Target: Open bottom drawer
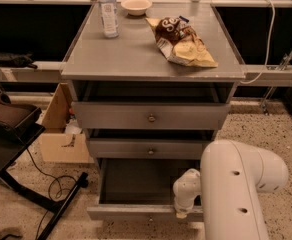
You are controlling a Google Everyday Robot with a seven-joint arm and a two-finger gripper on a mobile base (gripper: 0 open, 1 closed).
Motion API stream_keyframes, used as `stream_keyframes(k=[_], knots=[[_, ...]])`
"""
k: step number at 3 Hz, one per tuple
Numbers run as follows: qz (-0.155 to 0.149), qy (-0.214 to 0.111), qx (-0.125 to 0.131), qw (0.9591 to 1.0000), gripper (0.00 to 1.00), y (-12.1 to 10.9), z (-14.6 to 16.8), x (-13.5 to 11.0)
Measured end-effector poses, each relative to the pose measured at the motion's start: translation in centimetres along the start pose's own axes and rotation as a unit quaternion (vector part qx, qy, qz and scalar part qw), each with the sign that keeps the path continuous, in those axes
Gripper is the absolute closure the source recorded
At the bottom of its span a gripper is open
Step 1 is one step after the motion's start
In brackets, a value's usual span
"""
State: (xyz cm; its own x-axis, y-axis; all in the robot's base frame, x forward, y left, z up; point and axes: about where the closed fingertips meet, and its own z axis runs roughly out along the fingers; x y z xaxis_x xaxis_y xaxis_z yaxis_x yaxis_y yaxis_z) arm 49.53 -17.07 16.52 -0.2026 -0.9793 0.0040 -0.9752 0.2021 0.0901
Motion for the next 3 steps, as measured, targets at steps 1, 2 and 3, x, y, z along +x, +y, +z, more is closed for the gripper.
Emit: stream_keyframes(k=[1,2,3], knots=[[0.0,0.0,0.0,1.0,1.0,0.0,0.0,-0.1],[0.001,-0.004,-0.015,0.9999,1.0,1.3,0.3,0.8],[0.001,-0.004,-0.015,0.9999,1.0,1.3,0.3,0.5]])
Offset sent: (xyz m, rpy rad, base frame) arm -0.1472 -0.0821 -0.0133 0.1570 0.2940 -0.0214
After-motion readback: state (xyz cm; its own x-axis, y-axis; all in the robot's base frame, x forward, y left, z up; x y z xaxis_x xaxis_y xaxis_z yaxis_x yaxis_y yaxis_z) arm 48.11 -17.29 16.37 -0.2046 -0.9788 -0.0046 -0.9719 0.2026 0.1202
